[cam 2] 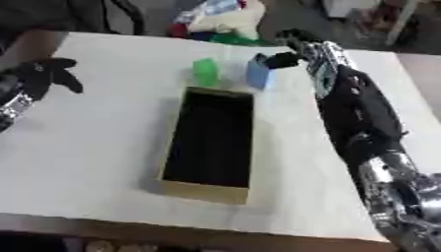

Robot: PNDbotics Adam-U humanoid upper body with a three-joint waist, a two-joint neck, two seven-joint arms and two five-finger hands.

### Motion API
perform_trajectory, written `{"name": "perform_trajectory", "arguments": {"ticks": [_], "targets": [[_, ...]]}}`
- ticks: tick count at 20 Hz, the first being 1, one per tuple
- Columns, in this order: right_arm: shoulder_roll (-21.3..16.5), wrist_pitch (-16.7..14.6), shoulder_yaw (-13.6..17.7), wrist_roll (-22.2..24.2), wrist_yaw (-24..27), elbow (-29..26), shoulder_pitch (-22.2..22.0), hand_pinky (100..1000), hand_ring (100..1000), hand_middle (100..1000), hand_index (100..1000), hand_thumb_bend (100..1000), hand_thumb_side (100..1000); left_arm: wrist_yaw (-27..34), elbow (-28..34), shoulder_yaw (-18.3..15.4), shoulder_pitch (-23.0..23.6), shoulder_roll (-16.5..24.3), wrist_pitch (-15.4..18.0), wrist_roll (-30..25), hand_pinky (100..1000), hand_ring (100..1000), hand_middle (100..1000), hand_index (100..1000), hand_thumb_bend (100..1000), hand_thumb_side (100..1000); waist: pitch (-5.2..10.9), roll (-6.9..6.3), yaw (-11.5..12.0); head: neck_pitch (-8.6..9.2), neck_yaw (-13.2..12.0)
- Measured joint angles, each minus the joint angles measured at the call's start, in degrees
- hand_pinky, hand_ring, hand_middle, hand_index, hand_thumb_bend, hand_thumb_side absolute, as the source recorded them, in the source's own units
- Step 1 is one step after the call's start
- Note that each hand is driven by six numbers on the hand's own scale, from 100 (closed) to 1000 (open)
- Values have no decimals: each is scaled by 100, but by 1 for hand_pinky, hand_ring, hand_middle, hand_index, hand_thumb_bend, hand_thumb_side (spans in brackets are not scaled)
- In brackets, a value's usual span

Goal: Pick up objects on the table and place them in the box.

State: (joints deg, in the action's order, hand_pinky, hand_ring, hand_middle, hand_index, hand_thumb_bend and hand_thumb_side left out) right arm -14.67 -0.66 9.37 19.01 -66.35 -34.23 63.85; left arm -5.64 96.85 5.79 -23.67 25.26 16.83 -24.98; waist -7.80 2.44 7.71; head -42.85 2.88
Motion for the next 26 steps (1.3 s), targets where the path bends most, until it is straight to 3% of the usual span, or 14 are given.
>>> {"name": "perform_trajectory", "arguments": {"ticks": [4, 8, 16, 26], "targets": [[0, -8, -1, 64, -174, -50, 0, 867, 936, 1000, 1000, 442, 768, 0, 0, -1, 2, 0, 8, -23, 785, 675, 628, 912, 100, 965, 0, 0, -1, 0, 0], [0, -32, -33, 140, -514, -154, 1, 876, 929, 1000, 1000, 504, 782, 0, -1, -1, 2, 0, 11, -39, 786, 675, 628, 912, 100, 965, 0, 0, -1, -1, 0], [23, -144, -52, 382, -1211, -341, 2, 880, 924, 1000, 1000, 500, 766, 0, -1, -1, 2, 0, 32, -65, 786, 675, 628, 912, 100, 967, 0, -2, 45, -24, 6], [37, -137, 18, 466, -1376, -368, -14, 878, 923, 1000, 1000, 472, 743, -3, -1, -1, 2, 0, 51, -84, 787, 675, 627, 912, 100, 974, -105, -16, 128, -41, 29]]}}
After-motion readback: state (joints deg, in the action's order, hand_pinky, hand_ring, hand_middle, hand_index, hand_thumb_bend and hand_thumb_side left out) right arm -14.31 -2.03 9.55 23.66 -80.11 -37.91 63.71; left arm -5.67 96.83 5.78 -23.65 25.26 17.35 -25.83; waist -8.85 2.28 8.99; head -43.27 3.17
